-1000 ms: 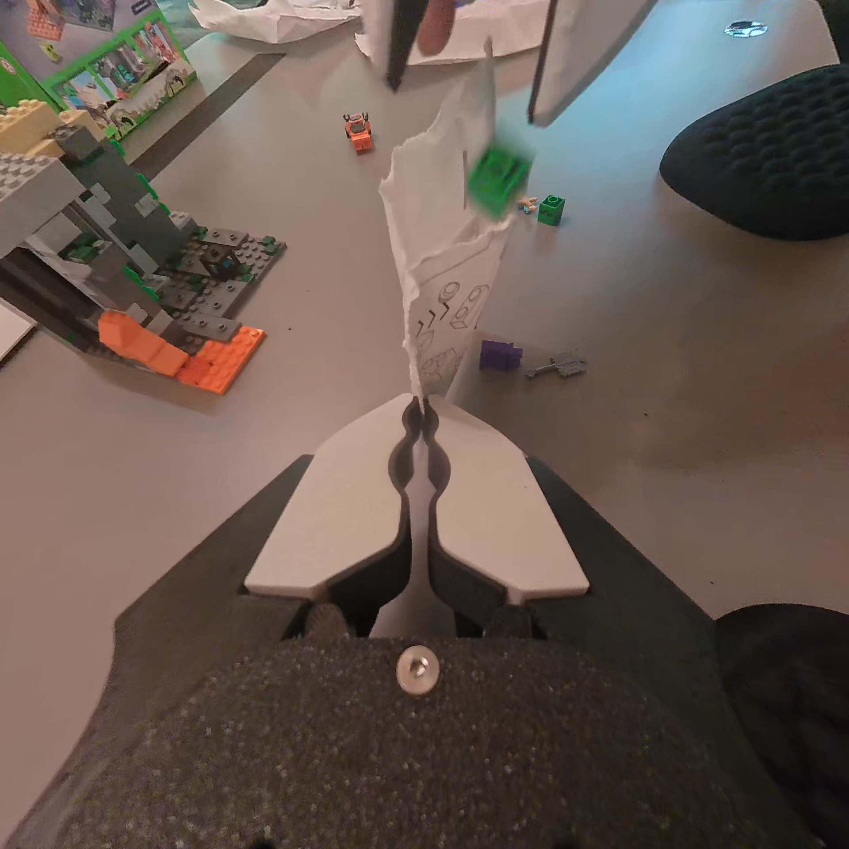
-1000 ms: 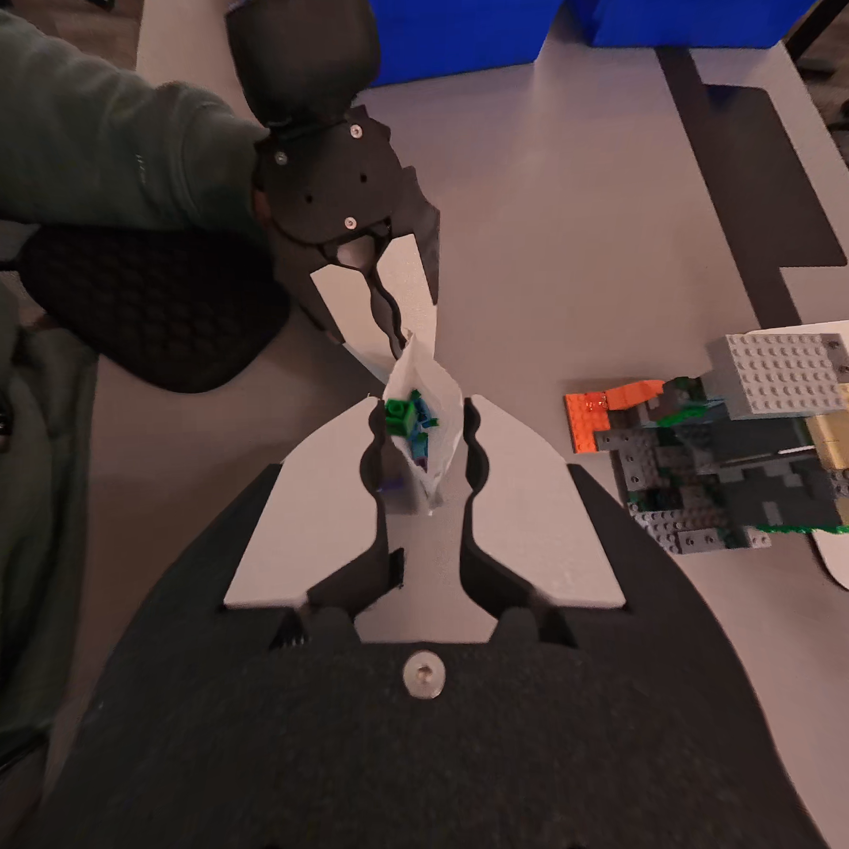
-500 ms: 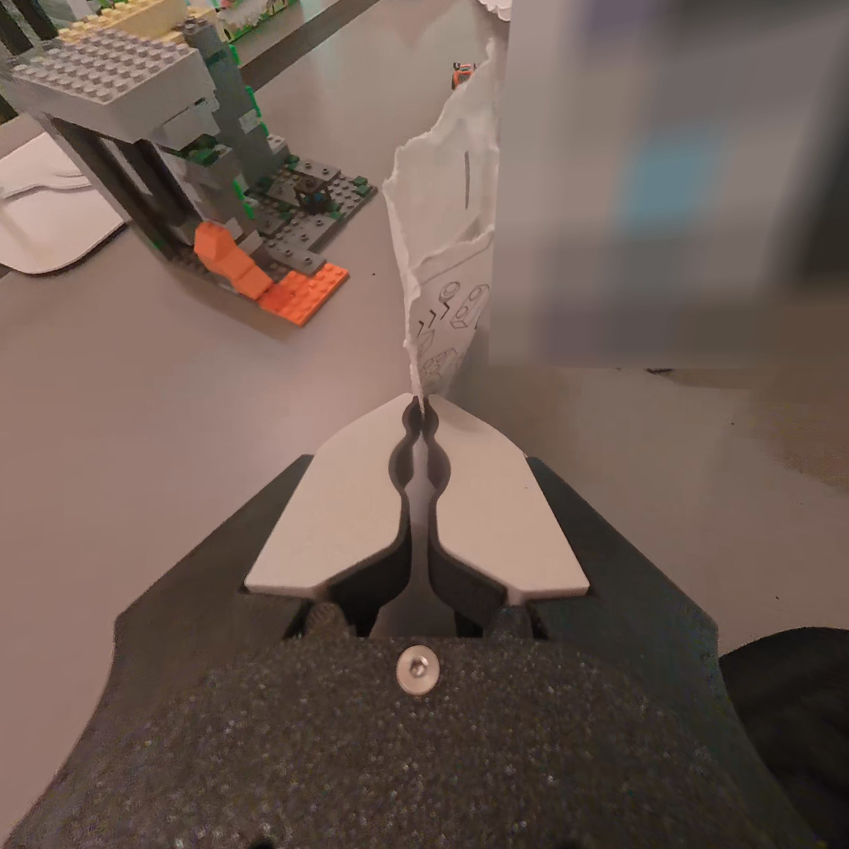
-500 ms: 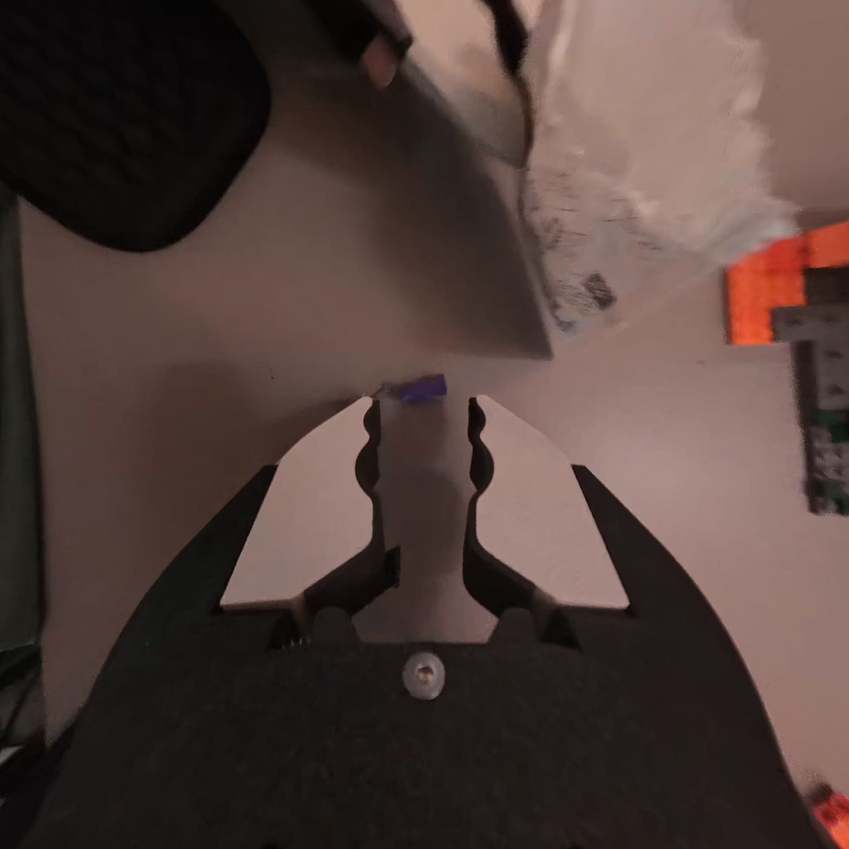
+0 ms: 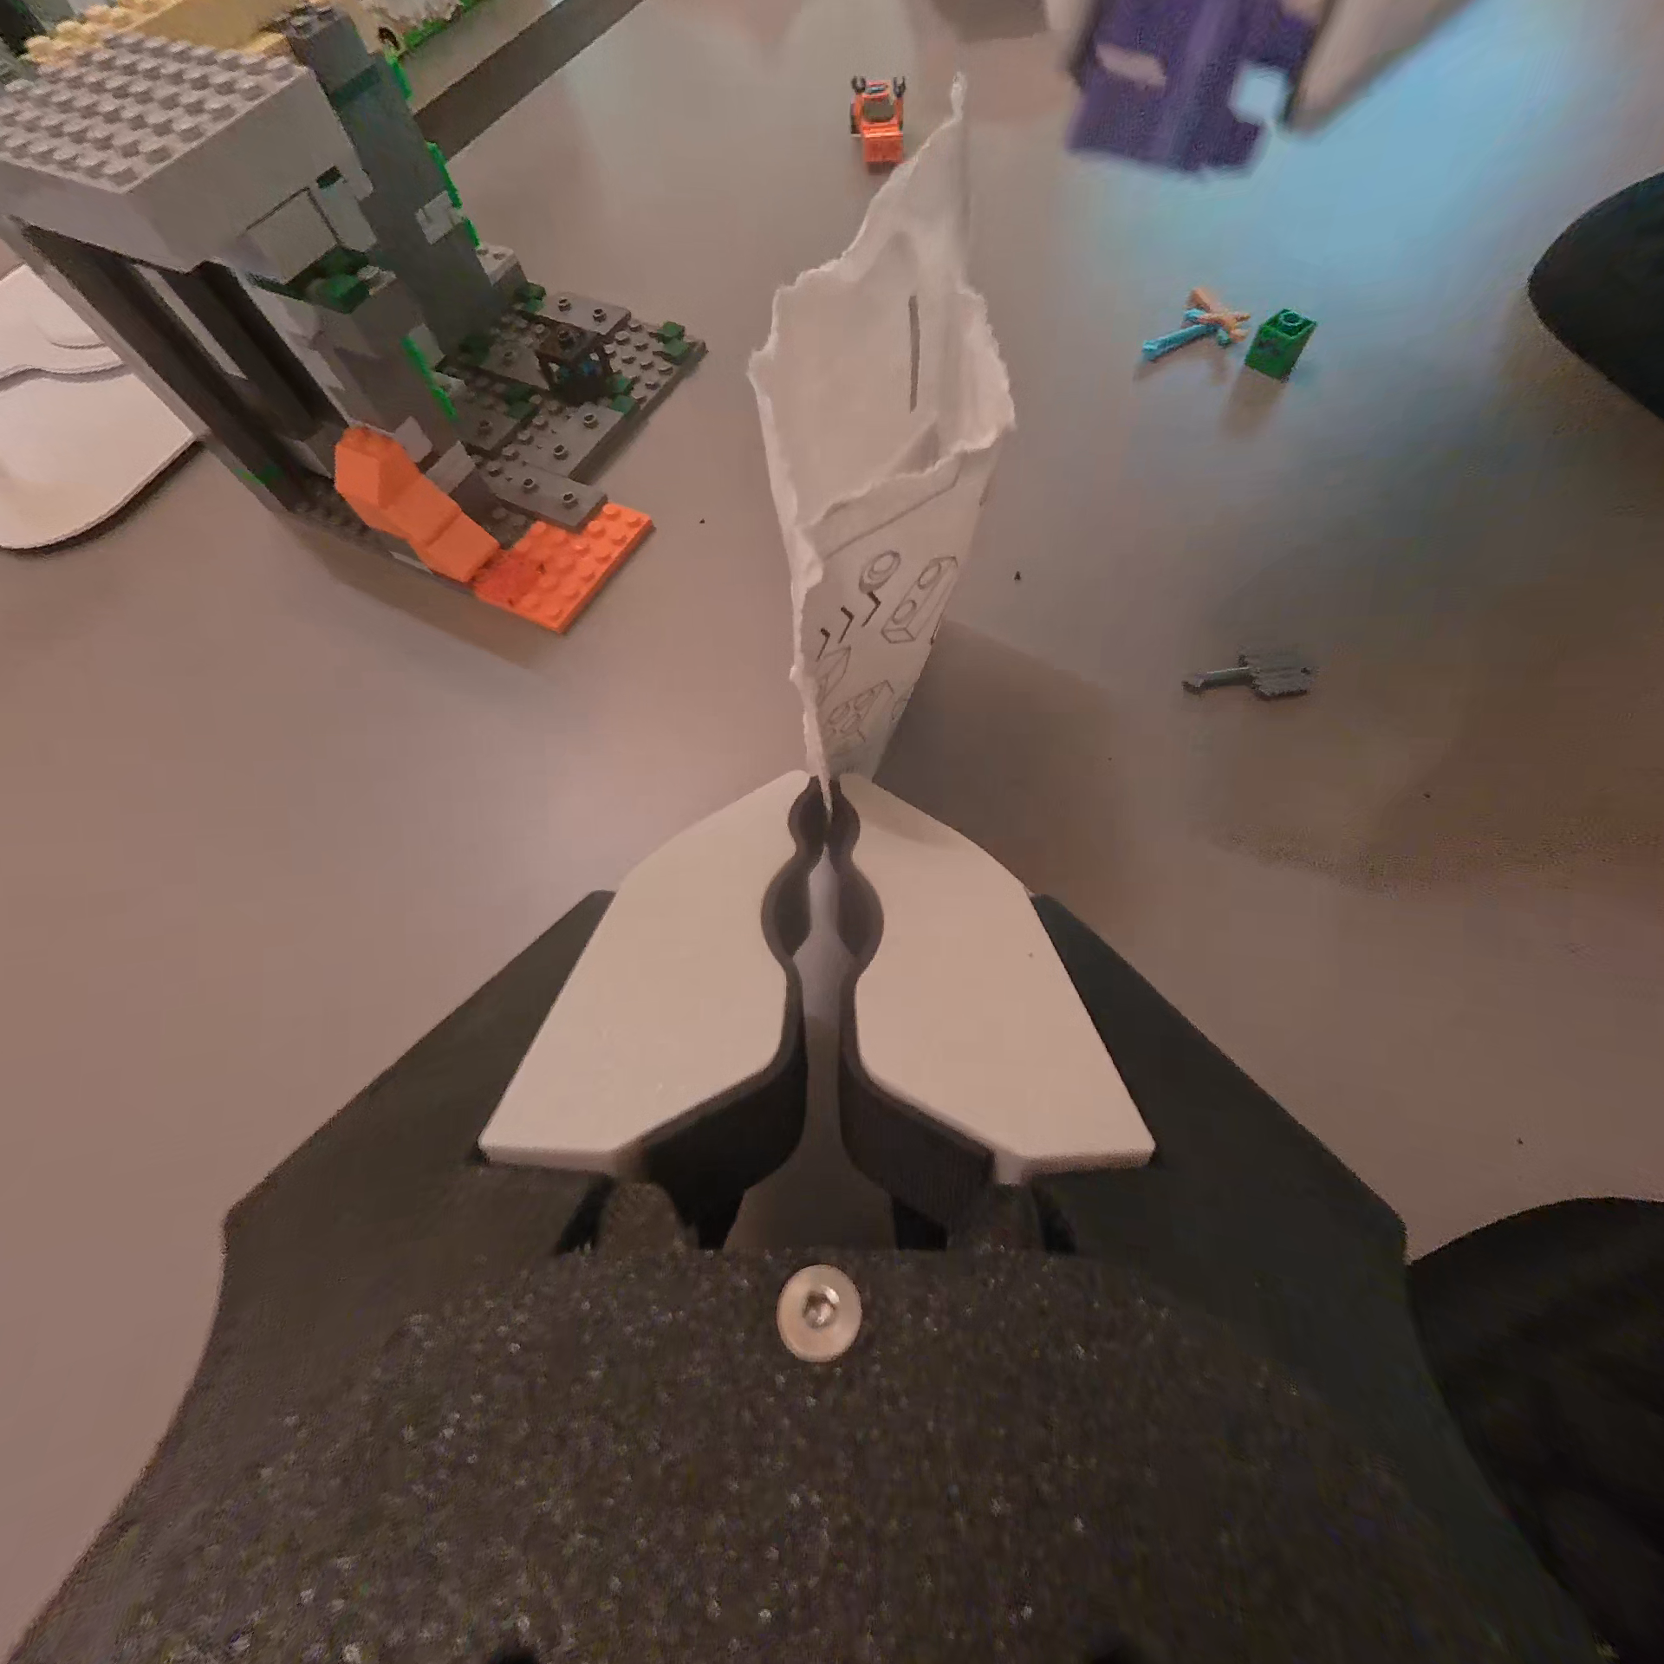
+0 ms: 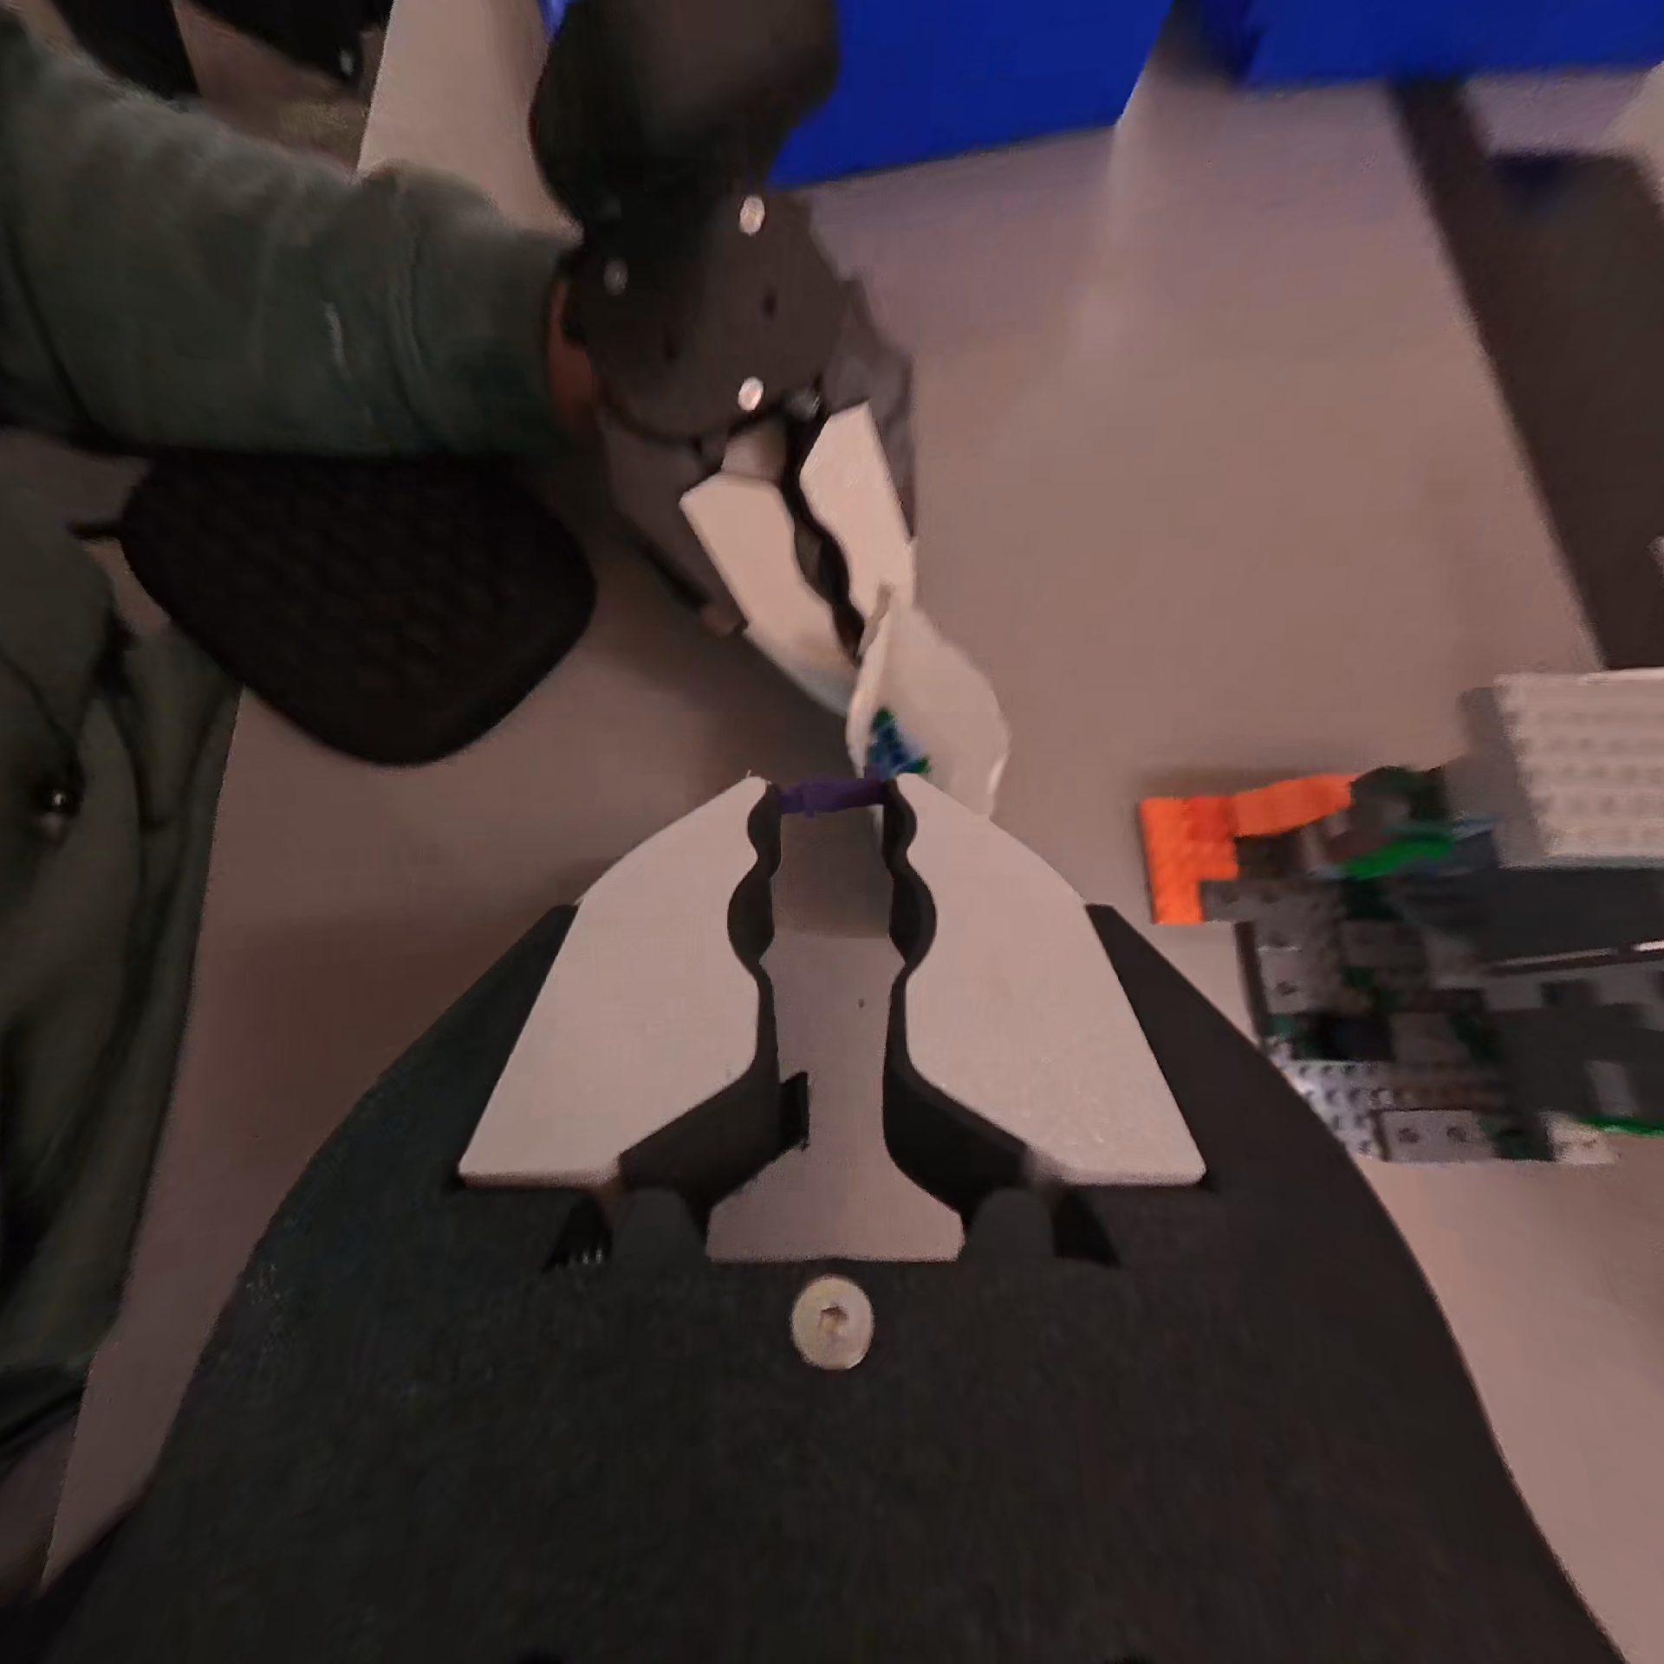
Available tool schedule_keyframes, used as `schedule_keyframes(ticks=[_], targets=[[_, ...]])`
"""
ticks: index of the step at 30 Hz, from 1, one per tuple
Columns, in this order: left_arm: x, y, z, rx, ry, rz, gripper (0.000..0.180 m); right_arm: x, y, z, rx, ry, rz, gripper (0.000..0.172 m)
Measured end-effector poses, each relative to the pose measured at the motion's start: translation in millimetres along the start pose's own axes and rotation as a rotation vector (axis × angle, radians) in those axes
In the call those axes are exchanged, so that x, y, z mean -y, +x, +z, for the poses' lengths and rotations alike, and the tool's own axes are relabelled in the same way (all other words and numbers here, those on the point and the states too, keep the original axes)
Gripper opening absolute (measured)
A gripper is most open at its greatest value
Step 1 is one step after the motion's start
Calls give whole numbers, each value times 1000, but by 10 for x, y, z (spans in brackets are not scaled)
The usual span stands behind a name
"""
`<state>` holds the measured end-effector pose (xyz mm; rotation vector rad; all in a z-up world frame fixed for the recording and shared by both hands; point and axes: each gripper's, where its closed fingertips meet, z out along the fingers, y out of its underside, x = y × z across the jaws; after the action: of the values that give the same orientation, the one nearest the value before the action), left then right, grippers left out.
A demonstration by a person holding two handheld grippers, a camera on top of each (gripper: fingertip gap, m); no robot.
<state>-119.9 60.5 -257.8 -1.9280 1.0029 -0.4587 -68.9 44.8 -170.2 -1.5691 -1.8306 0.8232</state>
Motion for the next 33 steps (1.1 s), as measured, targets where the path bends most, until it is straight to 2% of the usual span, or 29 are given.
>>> schedule_keyframes(ticks=[1, 6, 8, 13, 16, 19, 21, 24, 30, 33], targets=[[5, 17, 2, -7, 2, 3, 0, 63, 45, -12, -19, 13, -5, 21], [17, 48, 4, -23, 9, 6, 0, 111, 140, 118, -62, 6, -15, 22], [26, 54, -1, -29, 16, 0, 0, 103, 172, 132, -85, 18, -6, 29], [33, 49, -4, -34, 21, -14, 0, 111, 218, -25, -128, 94, 34, 34], [29, 21, -8, -24, 21, -30, 0, -115, 142, -79, -112, 14, 54, 31], [23, -3, -9, -14, 19, -42, 0, -542, -118, 8, -20, -186, 59, 34], [10, -22, -7, -6, 11, -52, 0, -778, -251, 112, -14, -292, 18, 41], [6, -48, -16, -2, 14, -74, 0, -857, -429, 178, 23, -308, 31, 39], [14, -40, -20, 0, 17, -65, 0, -1120, -551, 378, -33, -407, 98, 37], [19, -32, -20, -1, 18, -60, 0, -1097, -552, 420, -44, -364, 147, 27]])
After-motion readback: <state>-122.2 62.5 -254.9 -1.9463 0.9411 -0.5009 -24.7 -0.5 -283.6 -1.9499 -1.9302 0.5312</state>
